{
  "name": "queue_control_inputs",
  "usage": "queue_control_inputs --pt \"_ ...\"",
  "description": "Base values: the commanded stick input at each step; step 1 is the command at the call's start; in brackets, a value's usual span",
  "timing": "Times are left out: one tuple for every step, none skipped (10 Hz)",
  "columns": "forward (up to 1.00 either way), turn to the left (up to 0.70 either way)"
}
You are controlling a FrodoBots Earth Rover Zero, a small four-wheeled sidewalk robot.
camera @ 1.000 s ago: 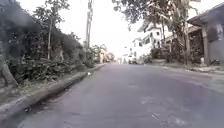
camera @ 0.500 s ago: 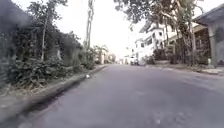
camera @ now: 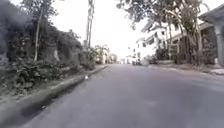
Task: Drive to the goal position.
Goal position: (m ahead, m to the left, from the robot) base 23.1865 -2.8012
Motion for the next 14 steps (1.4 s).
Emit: queue_control_inputs --pt "1.0 0.0" --pt "1.0 0.0" --pt "1.0 0.0" --pt "1.0 0.0" --pt "1.0 0.0" --pt "1.0 0.0" --pt "1.0 0.0" --pt "1.0 0.0" --pt "1.0 0.0" --pt "1.0 0.0" --pt "1.0 0.0" --pt "1.0 0.0" --pt "1.0 0.0" --pt "1.0 0.0"
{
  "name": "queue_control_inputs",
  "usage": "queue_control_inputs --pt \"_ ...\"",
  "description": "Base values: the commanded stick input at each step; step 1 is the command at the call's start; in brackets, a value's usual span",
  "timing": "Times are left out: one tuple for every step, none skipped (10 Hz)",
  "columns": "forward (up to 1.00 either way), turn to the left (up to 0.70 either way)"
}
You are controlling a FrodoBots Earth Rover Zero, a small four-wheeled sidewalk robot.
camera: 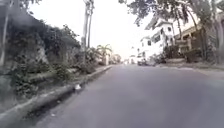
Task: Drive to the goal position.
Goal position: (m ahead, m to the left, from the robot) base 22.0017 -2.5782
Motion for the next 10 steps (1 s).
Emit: queue_control_inputs --pt "1.0 0.0" --pt "1.0 0.0" --pt "1.0 0.0" --pt "1.0 0.0" --pt "1.0 0.0" --pt "1.0 0.0" --pt "1.0 0.0" --pt "1.0 0.0" --pt "1.0 -0.11" --pt "1.0 -0.4"
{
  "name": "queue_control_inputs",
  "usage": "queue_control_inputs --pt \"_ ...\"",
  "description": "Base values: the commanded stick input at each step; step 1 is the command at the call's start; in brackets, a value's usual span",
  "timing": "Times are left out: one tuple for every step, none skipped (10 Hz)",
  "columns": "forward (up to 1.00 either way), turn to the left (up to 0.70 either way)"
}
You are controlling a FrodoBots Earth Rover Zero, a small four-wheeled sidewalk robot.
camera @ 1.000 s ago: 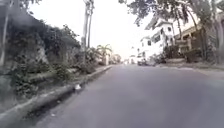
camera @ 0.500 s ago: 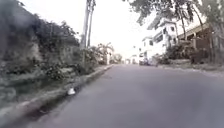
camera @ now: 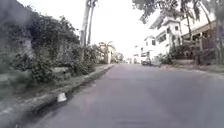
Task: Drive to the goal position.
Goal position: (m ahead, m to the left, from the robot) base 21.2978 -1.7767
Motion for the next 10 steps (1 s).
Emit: queue_control_inputs --pt "1.0 -0.4" --pt "1.0 -0.4" --pt "1.0 -0.4" --pt "1.0 -0.12" --pt "1.0 0.0" --pt "1.0 0.0" --pt "1.0 0.0" --pt "1.0 0.0" --pt "1.0 0.0" --pt "1.0 0.0"
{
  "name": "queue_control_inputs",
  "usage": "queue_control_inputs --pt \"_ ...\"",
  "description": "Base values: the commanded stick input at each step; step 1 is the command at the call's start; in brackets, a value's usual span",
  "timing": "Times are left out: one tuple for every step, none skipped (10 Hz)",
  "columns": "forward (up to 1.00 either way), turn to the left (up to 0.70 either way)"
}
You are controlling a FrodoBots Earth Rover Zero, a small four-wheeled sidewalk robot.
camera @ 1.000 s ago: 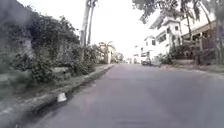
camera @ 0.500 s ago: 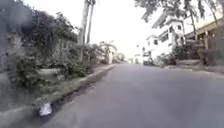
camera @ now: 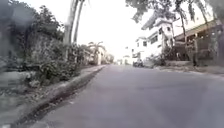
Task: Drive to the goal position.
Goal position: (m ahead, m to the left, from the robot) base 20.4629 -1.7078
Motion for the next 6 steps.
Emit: queue_control_inputs --pt "1.0 0.0" --pt "1.0 0.0" --pt "1.0 0.0" --pt "1.0 0.0" --pt "1.0 0.0" --pt "1.0 0.0"
